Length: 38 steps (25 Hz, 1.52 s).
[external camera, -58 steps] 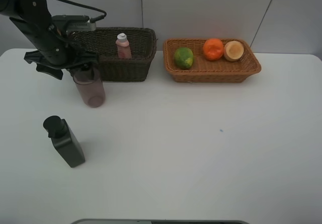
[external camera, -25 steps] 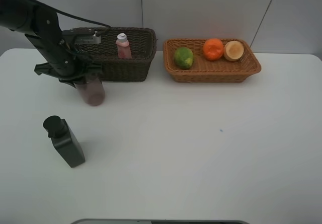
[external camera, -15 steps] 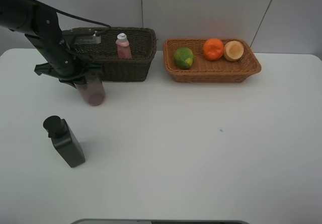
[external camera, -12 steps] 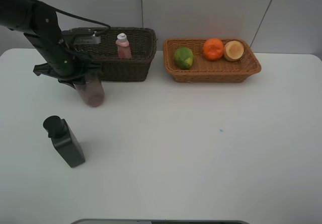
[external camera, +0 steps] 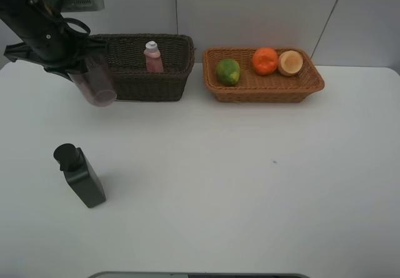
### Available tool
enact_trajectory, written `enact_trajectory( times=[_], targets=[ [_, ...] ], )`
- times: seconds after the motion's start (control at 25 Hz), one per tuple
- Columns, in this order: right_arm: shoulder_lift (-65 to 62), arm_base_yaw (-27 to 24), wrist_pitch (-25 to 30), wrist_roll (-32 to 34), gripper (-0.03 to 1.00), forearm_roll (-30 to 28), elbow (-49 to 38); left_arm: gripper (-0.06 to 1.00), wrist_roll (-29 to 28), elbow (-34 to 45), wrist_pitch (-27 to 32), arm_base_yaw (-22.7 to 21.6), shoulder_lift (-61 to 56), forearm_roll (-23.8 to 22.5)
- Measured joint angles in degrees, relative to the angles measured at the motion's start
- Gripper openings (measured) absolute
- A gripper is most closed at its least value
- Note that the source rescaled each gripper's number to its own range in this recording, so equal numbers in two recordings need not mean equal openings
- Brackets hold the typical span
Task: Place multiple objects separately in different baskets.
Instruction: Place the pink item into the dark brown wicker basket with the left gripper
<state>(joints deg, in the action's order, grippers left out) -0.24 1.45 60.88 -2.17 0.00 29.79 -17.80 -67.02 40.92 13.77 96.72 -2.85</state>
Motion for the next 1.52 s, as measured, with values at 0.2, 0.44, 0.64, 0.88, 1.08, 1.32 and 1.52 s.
enact_trajectory(
  times=[0.2,0.44,0.64,0.88,1.08,1.32,1.52],
  targets=[
    [0.00,0.00,0.00,0.00,0.88,0.00,0.00,0.00,0.00,-6.77,2.67,0.00,-0.97,-0.15],
    [0.00,0.00,0.00,0.00,0.88,0.00,0.00,0.00,0.00,-16.52,3.42,-1.04,2.25,-3.01],
    [0.00,0.00,0.00,0.00,0.88,0.00,0.00,0.00,0.00,-21.98,3.31,-3.09,9.09,-4.81],
    [0.00,0.00,0.00,0.00,0.88,0.00,0.00,0.00,0.00,-22.90,-3.41,-3.45,16.24,-6.04],
    [0.00,0.00,0.00,0.00,0.88,0.00,0.00,0.00,-0.06,-22.90,-9.74,-3.45,20.69,-6.63],
    [0.00,0.00,0.00,0.00,0.88,0.00,0.00,0.00,-0.11,-22.90,-13.22,-3.77,25.50,-7.50],
    [0.00,0.00,-0.04,0.00,0.88,0.00,0.00,0.00,-0.11,-22.90,-14.57,-4.91,28.06,-7.50]
  ],
)
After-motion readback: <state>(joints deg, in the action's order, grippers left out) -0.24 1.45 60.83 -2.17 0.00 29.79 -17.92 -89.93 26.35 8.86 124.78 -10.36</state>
